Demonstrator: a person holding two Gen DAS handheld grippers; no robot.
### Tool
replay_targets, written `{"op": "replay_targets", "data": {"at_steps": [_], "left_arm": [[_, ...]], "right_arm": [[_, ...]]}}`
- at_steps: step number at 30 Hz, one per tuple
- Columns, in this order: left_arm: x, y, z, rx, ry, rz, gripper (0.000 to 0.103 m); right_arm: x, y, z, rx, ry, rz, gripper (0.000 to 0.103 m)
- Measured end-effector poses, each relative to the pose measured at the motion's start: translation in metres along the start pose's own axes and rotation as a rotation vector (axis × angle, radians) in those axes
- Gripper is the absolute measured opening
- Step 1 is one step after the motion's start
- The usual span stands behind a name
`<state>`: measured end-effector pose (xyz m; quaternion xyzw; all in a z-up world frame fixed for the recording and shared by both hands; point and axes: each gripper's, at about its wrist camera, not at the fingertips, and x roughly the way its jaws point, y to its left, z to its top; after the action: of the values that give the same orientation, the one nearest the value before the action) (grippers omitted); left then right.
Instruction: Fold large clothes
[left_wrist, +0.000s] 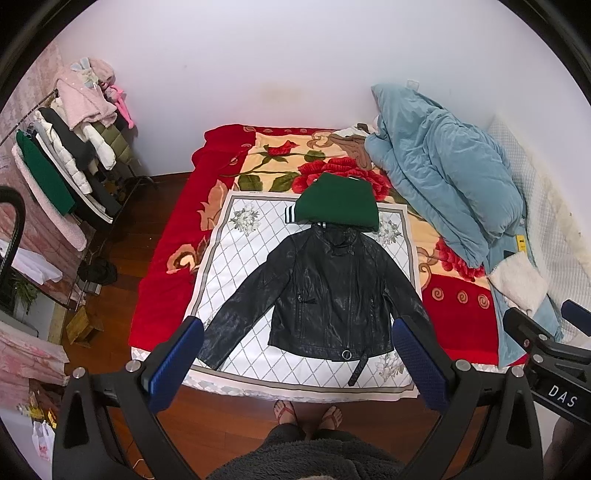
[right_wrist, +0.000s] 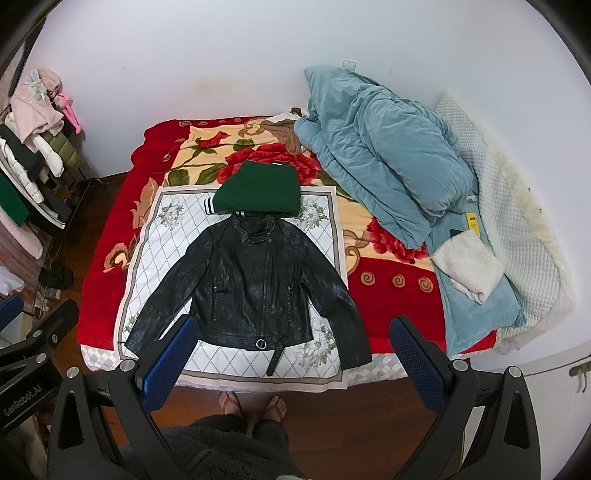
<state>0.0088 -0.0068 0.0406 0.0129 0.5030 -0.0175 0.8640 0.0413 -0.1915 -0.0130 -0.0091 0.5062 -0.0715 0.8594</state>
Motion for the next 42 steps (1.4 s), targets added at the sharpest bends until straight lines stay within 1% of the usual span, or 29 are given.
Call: {"op": "replay_targets", "data": {"at_steps": [2,5,7,8,11,12,13,15,16,17,18,19,20,22,24,25,26,27,29,31,32,34,35,36,37,38,39,40,42], "left_arm": [[0.0,-0.001,-0.001,0.001,-0.001,-0.002,0.103],[0.003,0.003,0.012,0.006,-0.003,-0.009,0.103],[0.012,0.005,0.019,0.008,-0.023,0.0,0.103],[0.021,0.006,0.024,0.01,-0.04,0.012,0.103],[0.06,0.013,0.027,0.023,-0.07,0.043,0.103],[0.083,0.012,0.033,0.035,-0.082,0.076,0.103],[0.094,0.013,0.028,0.04,-0.088,0.085,0.103],[0.135,0.013,0.027,0.058,-0.097,0.117,0.103],[0.16,0.01,0.026,0.066,-0.088,0.139,0.103],[0.183,0.008,0.025,0.071,-0.079,0.148,0.103],[0.202,0.006,0.022,0.074,-0.064,0.158,0.103],[0.224,0.004,0.017,0.076,-0.038,0.172,0.103],[0.253,-0.002,0.015,0.076,-0.007,0.183,0.103],[0.299,-0.011,0.008,0.073,0.047,0.201,0.103],[0.344,-0.026,-0.004,0.069,0.085,0.228,0.103],[0.358,-0.031,-0.011,0.072,0.098,0.241,0.103],[0.384,-0.041,-0.017,0.081,0.123,0.264,0.103],[0.4,-0.046,-0.022,0.084,0.14,0.28,0.103],[0.442,-0.061,-0.035,0.084,0.195,0.299,0.103],[0.472,-0.069,-0.046,0.078,0.244,0.291,0.103],[0.492,-0.078,-0.055,0.086,0.274,0.281,0.103],[0.52,-0.094,-0.07,0.113,0.311,0.276,0.103],[0.537,-0.104,-0.08,0.137,0.336,0.273,0.103],[0.552,-0.112,-0.087,0.157,0.354,0.268,0.103],[0.564,-0.119,-0.092,0.176,0.367,0.265,0.103],[0.574,-0.126,-0.094,0.193,0.375,0.261,0.103],[0.586,-0.135,-0.1,0.224,0.382,0.259,0.103],[0.59,-0.137,-0.101,0.239,0.383,0.256,0.103],[0.6,-0.148,-0.106,0.272,0.372,0.229,0.103]], "right_arm": [[-0.001,0.002,0.001,0.002,0.001,0.0,0.103],[0.004,0.008,0.003,0.009,0.006,-0.003,0.103],[0.01,0.01,0.007,0.032,0.016,0.003,0.103],[0.022,0.012,0.007,0.045,0.012,0.009,0.103],[0.057,0.005,0.008,0.097,-0.003,0.023,0.103],[0.076,0.0,0.007,0.121,0.011,0.012,0.103],[0.095,-0.007,0.006,0.151,0.029,-0.002,0.103],[0.141,-0.027,0.001,0.234,0.067,-0.022,0.103],[0.165,-0.04,-0.004,0.281,0.091,-0.037,0.099],[0.196,-0.056,-0.013,0.341,0.125,-0.053,0.089],[0.222,-0.07,-0.022,0.395,0.16,-0.065,0.083],[0.245,-0.085,-0.034,0.445,0.193,-0.066,0.074],[0.28,-0.108,-0.052,0.526,0.24,-0.055,0.074],[0.325,-0.14,-0.082,0.643,0.29,-0.044,0.074],[0.381,-0.179,-0.124,0.789,0.34,-0.019,0.074],[0.405,-0.196,-0.144,0.856,0.36,-0.013,0.075],[0.433,-0.214,-0.166,0.921,0.378,-0.003,0.076],[0.461,-0.231,-0.189,0.979,0.415,-0.004,0.076],[0.506,-0.258,-0.231,1.087,0.453,-0.005,0.076],[0.545,-0.275,-0.27,1.177,0.49,-0.005,0.076],[0.57,-0.282,-0.292,1.222,0.497,0.017,0.076],[0.602,-0.287,-0.32,1.279,0.51,0.026,0.076],[0.624,-0.289,-0.337,1.31,0.508,0.043,0.076],[0.636,-0.289,-0.349,1.34,0.5,0.06,0.076],[0.647,-0.288,-0.358,1.37,0.482,0.09,0.076],[0.663,-0.286,-0.368,1.398,0.463,0.137,0.076],[0.673,-0.284,-0.374,1.42,0.449,0.162,0.077],[0.678,-0.283,-0.379,1.443,0.437,0.176,0.077],[0.678,-0.281,-0.384,1.487,0.378,0.191,0.076]]}}
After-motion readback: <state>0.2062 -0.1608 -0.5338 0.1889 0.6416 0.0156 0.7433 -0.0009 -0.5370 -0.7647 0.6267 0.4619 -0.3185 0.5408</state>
